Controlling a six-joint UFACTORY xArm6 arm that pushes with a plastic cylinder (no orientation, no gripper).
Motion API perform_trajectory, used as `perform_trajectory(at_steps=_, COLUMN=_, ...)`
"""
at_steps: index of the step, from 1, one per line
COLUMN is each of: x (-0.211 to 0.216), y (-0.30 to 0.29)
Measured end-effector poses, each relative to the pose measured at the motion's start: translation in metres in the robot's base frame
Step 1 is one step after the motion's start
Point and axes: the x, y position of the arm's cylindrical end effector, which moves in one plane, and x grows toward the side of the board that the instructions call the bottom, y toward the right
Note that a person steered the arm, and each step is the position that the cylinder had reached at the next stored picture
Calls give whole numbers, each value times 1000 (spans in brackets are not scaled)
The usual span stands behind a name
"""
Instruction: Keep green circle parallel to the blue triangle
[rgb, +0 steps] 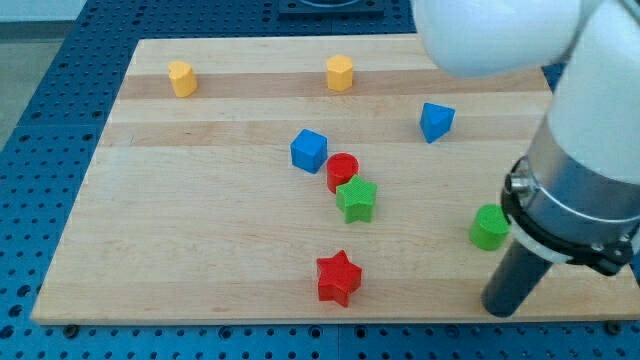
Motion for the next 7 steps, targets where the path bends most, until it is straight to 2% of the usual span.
perform_trajectory(at_steps=2, x=-38, y=17)
perform_trajectory(at_steps=4, x=-51, y=15)
perform_trajectory(at_steps=7, x=-147, y=15)
